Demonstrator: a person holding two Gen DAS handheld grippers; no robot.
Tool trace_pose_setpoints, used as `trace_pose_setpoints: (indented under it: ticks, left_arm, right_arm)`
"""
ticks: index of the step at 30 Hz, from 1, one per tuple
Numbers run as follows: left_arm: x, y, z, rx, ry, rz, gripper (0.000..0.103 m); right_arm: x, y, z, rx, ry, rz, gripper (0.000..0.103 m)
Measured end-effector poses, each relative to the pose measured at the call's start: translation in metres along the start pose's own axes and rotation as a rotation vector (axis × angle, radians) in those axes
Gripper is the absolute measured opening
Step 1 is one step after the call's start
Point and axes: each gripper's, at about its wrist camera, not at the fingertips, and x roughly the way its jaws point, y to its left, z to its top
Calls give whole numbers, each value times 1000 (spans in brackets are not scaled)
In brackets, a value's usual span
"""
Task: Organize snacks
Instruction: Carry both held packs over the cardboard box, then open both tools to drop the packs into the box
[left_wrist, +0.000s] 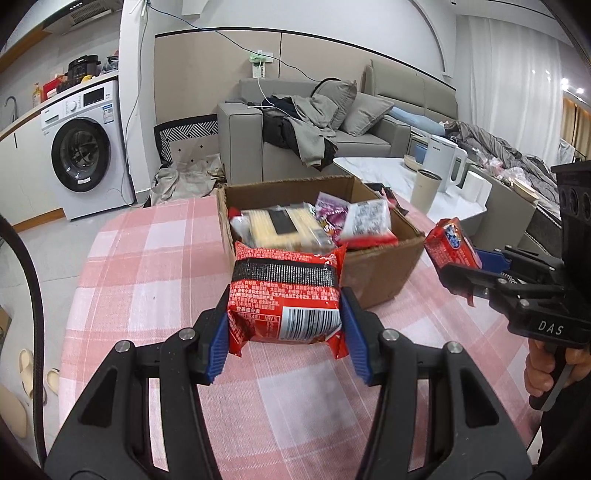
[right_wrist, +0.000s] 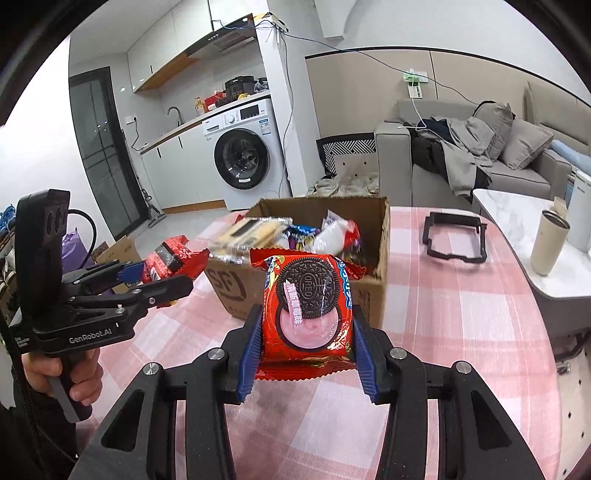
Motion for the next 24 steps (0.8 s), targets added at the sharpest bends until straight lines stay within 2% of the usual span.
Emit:
trace_pose_setpoints:
  ticks: [12, 24]
  left_arm:
    - [23, 20, 32, -15, -21, 29, 50]
    - [52, 35, 43, -13, 2, 58, 50]
  right_arm:
    - [22, 6, 38, -8, -22, 1, 45]
    - [49, 8, 61, -18, -27, 8, 45]
